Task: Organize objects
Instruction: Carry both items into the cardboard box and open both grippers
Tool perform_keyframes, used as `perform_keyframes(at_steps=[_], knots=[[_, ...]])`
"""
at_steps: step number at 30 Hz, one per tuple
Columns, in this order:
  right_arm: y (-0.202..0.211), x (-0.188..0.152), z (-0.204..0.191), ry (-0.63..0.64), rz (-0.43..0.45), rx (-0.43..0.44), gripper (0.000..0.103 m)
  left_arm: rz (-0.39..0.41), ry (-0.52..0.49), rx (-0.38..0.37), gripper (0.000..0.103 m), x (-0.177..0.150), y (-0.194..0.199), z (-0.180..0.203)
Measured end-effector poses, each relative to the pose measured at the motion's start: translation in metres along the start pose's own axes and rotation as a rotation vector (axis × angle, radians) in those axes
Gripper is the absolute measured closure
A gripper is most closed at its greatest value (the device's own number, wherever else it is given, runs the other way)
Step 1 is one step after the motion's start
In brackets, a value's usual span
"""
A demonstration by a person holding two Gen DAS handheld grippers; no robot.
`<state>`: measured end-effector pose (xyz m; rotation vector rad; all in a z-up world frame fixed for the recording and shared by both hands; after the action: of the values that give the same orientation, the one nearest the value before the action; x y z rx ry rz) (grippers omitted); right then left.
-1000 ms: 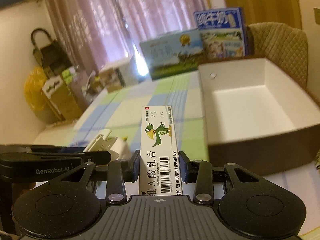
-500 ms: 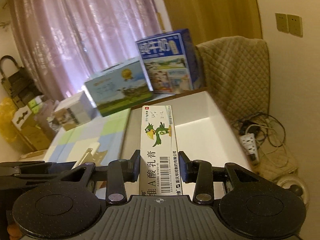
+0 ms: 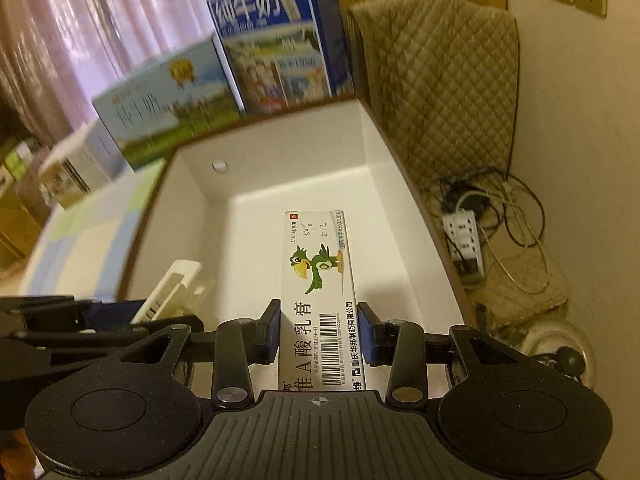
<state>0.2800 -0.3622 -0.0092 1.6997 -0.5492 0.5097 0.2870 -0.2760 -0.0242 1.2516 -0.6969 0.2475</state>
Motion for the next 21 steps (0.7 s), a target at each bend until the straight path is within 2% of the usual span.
perform_keyframes(at_steps=[6,11,17,21], knots=[[-0.011,-0.007,0.005,0.026,-0.023,-0.026,0.067,-0.053,-0.005,-0.003,0.067,-0.013,-0.025,-0.001],[-0.02,-0.005,0.009,0.029,-0.015,-0.071,0.067,-0.04,-0.038,0.001,0.068,-0.013,-0.035,0.005],[-0.008,-0.006,0.013,-0.018,-0.007,-0.043,0.063,-0.048,-0.067,-0.016,0.063,-0.015,-0.04,0.01],[0.013,-0.002,0.009,-0.054,0.031,-0.019,0.059,-0.04,-0.065,-0.03,0.052,-0.016,-0.03,0.01]])
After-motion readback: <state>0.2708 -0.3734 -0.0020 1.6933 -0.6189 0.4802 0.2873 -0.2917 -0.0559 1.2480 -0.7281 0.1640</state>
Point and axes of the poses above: each gripper's, at about its wrist camera, not at the fingertips, and y roughly against the way its jaws point, z to its right, x to its top, the point moved 8 cm from there along -y, roughly the way its jaws point, and after that the axes turned 1 degree about -y, right-handed, at the moved point
